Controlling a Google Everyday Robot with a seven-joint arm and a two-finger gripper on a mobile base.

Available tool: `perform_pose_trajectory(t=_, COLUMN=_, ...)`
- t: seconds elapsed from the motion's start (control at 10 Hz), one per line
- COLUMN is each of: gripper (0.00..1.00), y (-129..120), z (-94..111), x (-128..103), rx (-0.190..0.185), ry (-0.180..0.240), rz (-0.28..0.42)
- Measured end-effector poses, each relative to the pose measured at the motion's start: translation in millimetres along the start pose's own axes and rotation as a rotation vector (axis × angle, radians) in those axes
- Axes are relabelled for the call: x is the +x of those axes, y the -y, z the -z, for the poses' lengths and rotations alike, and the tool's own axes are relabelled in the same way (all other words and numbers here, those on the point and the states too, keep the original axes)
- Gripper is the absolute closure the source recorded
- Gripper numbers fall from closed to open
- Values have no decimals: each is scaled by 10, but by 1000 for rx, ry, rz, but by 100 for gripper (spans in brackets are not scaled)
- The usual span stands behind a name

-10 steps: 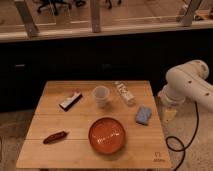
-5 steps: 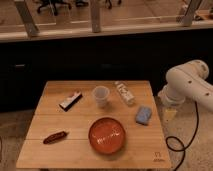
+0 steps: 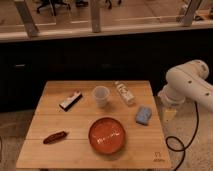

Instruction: Push the ceramic bowl across the table

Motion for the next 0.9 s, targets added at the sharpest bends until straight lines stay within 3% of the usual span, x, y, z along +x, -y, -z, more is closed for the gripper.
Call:
perform_pose_trajectory(t=0.3, gripper=20, y=-21, z=-13, x=-17, rx=-1, ry=-2, rz=5)
perform_pose_trajectory(t=0.6, gripper=20, y=-113, z=-144, x=-358, rx=-8, ry=-9, rz=46)
perform_pose_trajectory(t=0.9, gripper=20, y=-200, z=-289, x=-462, rx=-18, ry=-15, rz=68)
